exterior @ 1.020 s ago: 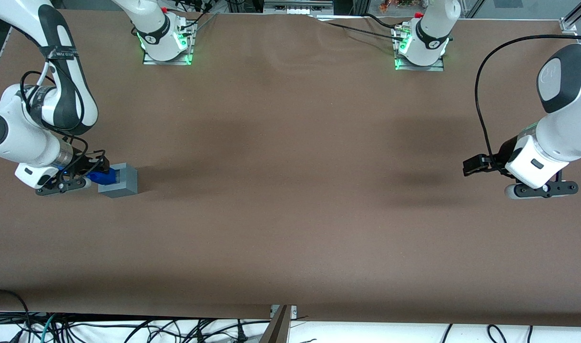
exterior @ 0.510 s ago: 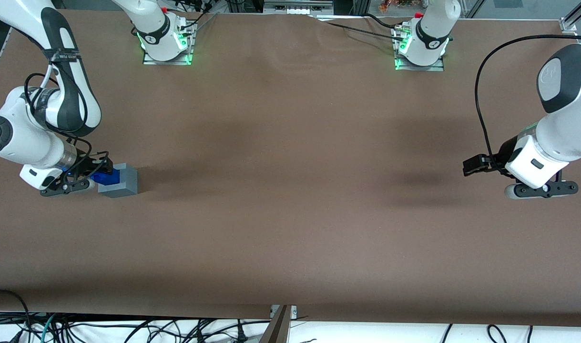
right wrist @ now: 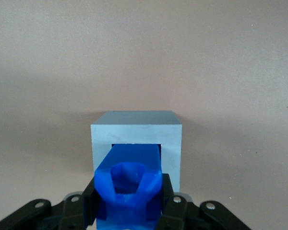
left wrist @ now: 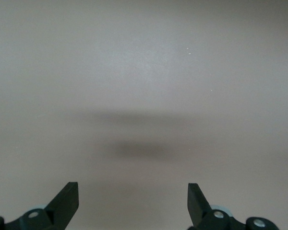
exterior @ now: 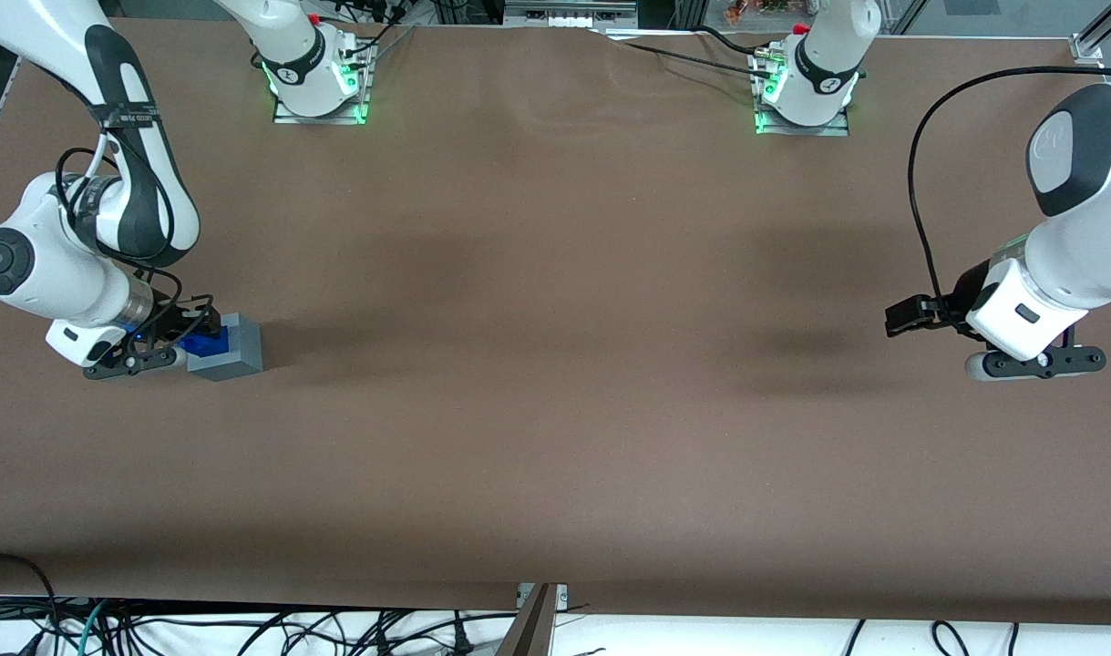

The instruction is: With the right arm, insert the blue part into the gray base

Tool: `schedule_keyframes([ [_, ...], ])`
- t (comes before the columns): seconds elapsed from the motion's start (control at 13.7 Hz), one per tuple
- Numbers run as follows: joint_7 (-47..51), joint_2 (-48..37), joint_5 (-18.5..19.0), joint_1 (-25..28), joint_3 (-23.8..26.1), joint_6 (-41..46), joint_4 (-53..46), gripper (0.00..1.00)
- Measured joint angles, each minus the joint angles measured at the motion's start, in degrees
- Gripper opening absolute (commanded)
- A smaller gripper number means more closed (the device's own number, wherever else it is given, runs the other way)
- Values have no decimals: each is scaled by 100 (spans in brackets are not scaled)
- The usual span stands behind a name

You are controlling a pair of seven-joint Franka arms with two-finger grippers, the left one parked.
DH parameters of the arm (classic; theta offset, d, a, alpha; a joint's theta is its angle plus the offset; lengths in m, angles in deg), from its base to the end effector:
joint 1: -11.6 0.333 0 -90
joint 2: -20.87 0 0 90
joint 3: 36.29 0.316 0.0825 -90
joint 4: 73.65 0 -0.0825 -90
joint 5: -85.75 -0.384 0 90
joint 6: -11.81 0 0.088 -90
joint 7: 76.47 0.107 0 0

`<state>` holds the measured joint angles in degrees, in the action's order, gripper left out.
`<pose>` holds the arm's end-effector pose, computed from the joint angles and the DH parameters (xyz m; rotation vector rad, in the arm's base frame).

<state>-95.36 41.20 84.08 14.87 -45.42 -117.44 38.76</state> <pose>0.6039 -0.0576 0.2910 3.1013 0.3371 -0.0966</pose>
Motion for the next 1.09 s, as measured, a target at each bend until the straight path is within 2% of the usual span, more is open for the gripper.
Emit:
schedule_keyframes([
  [0.07,1,0,-2,0,0,-3,0,95],
  [0.15,3,11,-4,0,0,-34,0,99],
  [0.73,204,-160,-90,14,106,-9,-152,99],
  [1.09,750,-1194,-91,65,412,1047,-311,99],
])
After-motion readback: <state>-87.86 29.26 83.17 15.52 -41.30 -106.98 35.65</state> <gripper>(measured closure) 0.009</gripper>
